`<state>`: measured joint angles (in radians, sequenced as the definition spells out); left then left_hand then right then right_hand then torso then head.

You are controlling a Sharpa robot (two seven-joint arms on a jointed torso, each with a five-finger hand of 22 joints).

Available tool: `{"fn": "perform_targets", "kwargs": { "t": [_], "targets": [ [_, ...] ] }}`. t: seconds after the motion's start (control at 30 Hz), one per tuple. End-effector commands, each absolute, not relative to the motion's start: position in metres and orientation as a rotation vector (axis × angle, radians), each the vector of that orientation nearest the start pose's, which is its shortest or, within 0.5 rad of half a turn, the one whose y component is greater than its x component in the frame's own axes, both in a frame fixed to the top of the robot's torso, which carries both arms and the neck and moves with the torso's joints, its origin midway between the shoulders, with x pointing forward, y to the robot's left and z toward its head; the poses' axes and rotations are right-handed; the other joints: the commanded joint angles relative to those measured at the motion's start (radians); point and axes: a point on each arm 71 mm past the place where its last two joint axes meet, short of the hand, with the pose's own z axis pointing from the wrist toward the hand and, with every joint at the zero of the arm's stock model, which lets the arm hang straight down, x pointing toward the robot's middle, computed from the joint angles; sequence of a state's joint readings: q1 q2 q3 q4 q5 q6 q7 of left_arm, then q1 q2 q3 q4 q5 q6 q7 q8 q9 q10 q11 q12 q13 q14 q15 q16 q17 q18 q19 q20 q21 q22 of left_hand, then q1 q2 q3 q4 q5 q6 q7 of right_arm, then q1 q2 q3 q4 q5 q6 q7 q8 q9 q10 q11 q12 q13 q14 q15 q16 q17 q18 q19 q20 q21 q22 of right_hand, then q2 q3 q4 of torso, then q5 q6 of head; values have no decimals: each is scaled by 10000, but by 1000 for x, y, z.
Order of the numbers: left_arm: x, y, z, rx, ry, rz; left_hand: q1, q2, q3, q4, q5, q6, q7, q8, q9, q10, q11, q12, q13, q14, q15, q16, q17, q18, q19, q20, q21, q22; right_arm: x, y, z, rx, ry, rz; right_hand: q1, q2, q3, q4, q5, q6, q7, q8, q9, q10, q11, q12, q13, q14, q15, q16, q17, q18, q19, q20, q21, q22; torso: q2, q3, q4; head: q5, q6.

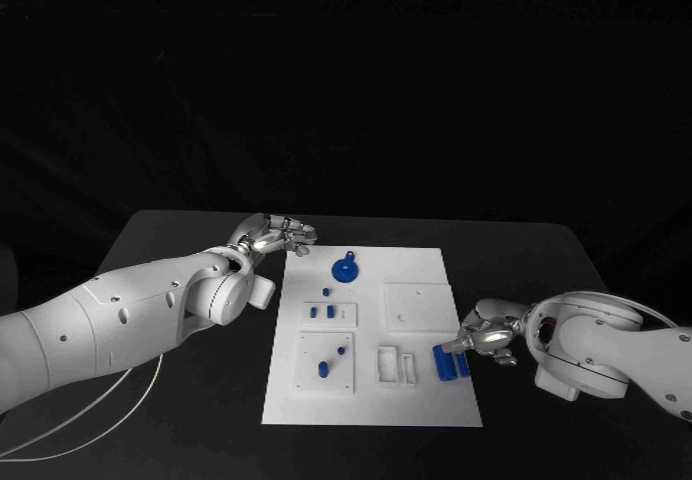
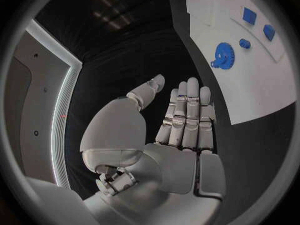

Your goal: Assemble the parts on the task board

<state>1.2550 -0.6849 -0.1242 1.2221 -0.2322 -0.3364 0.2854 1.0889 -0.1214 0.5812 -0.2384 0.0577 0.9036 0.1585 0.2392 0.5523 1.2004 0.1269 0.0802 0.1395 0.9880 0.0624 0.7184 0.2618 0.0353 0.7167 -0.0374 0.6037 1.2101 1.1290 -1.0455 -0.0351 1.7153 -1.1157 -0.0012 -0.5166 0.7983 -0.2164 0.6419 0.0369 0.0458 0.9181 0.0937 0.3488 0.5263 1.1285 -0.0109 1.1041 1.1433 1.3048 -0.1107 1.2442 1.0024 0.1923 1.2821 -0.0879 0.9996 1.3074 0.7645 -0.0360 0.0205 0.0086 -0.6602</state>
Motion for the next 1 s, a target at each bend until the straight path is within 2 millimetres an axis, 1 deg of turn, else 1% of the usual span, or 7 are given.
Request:
{"fn": "perform_targets", "kwargs": {
  "t": [0.03, 0.07, 0.1, 0.27, 0.47, 0.67, 1.0],
  "targets": [
    [541, 216, -198, -8993, 15254, -12824, -167, -32, -72, 71, -48, -92, 20, 60, -19, -95, -9, -46, -19, 54, 31, -73, 41, -48, 8, 33, -73, 21, 421, -261, -239, 2792, 22997, 3361, -114, 87, -244, -89, 35, 44, 148, -65, 32, -331, 60, 70, 54, -19, -29, 44, 46, 695, -112, -61, 91, 242, 4, 2, 4, -41, 13],
    [541, 216, -198, -9002, 15244, -12849, -212, -42, -101, 92, -49, -97, 23, 62, -24, -99, -8, -46, -22, 53, 32, -86, 55, -48, 6, 34, -81, 27, 421, -260, -241, 2715, 22995, 3294, -122, 88, -273, -107, 33, 46, 146, -67, 38, -332, 62, 72, 63, -21, -30, 46, 53, 695, -123, -68, 102, 241, 12, 2, 12, -46, 5],
    [540, 216, -198, -9009, 15240, -12857, -391, -23, -263, 123, 89, -112, 27, 64, -32, -106, -5, -46, -28, 45, 39, -111, 83, -53, -10, 40, -98, 41, 421, -259, -241, 2651, 22971, 3262, -131, 87, -301, -123, 34, 49, 143, -68, 43, -333, 62, 72, 71, -24, -31, 48, 59, 695, -133, -74, 113, 239, 11, 2, 14, -50, 3],
    [540, 216, -198, -9005, 15242, -12884, -554, 42, -515, 63, 72, -133, 26, 80, -55, -118, -6, -43, -43, 42, 37, -178, 165, -36, -18, 38, -145, 74, 422, -255, -244, 2554, 22883, 3245, -167, 62, -373, -153, 34, 60, 139, -72, 58, -332, 59, 72, 94, -29, -33, 51, 76, 695, -161, -88, 143, 235, 27, 3, 24, -62, -5],
    [540, 216, -198, -9017, 15169, -12896, -608, 64, -580, 59, 58, -136, 25, 87, -65, -124, -5, -43, -49, 43, 38, -205, 197, -33, -15, 40, -166, 83, 424, -251, -251, 2381, 22902, 3123, -177, 96, -394, -165, 35, 97, 129, -61, 76, -324, 50, 73, 111, -28, -39, 55, 88, 695, -177, -97, 169, 231, 28, -5, 31, -67, -28],
    [540, 216, -198, -9027, 15177, -12895, -614, 83, -594, 56, 59, -137, 23, 91, -69, -119, -8, -39, -50, 48, 36, -213, 211, -29, -10, 38, -173, 87, 425, -242, -258, 2243, 22793, 3174, -145, 144, -386, -202, 35, 117, 121, -62, 87, -319, 43, 70, 127, -26, -46, 57, 99, 695, -193, -104, 195, 228, 29, -5, 40, -23, -62],
    [540, 217, -198, -9036, 15202, -12896, -618, 97, -605, 52, 62, -137, 22, 94, -73, -118, -9, -36, -51, 51, 35, -222, 224, -26, -6, 37, -180, 90, 427, -224, -266, 2066, 22575, 3312, -56, 179, -372, -324, 34, 140, 116, -75, 107, -313, 37, 53, 153, -26, -51, 51, 115, 695, -224, -108, 242, 223, 24, -25, 44, 24, -78]
  ]
}}
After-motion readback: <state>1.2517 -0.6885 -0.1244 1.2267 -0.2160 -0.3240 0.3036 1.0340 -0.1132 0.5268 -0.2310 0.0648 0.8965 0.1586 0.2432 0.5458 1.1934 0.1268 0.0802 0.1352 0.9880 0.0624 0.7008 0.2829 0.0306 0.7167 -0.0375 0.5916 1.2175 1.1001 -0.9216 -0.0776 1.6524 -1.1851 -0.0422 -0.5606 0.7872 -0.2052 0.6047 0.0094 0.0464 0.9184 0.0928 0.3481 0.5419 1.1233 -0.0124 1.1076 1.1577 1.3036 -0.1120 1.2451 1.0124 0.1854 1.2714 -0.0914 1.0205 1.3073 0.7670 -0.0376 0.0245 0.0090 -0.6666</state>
